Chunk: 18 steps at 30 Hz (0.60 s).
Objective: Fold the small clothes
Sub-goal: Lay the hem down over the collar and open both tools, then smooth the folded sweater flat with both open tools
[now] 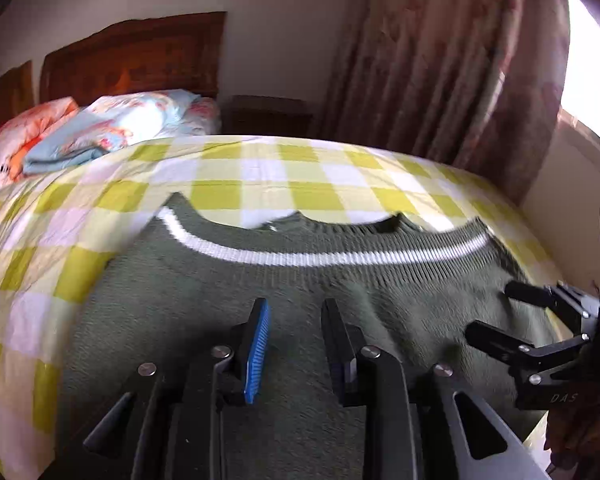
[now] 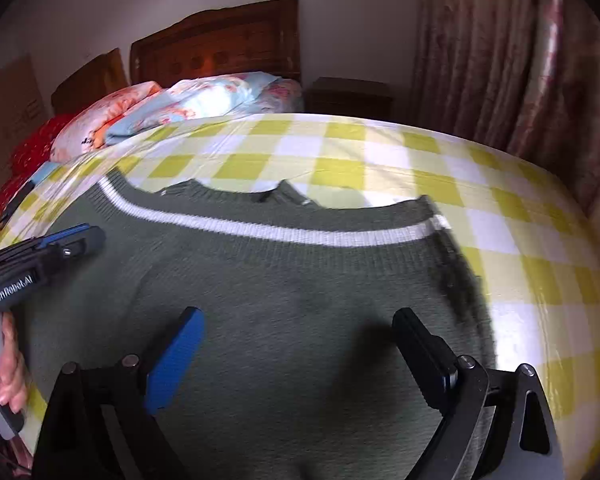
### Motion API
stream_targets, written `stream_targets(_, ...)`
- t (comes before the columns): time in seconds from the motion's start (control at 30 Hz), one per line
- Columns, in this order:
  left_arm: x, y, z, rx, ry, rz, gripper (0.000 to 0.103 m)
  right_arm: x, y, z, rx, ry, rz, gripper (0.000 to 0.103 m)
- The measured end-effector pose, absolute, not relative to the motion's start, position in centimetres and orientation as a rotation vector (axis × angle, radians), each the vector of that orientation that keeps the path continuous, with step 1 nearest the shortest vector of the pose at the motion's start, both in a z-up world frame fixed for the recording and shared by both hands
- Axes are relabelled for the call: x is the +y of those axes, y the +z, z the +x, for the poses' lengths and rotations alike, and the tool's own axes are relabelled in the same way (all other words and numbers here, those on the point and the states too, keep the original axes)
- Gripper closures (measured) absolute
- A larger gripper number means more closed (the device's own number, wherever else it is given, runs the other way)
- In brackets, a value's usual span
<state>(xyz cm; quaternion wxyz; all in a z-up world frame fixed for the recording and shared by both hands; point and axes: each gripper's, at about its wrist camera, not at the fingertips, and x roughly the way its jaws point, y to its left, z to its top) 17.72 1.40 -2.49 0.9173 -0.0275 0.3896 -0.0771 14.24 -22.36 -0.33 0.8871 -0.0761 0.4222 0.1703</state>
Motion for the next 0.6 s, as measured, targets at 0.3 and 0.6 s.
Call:
stream_targets(0.3, 5.2, -4.1, 16.9, 0.815, -0.086, -0.051, 0.064, -26.9, -1.0, 13.6, 0.880, 0.256, -0.145, 0.000)
stream_targets(0.6, 3.9, -2.7, 15.1, 0.783, -0.058, -0.065, 0.065, -23.4, 0.9, 12.3, 0.825, 0.297, -0.121, 0.000)
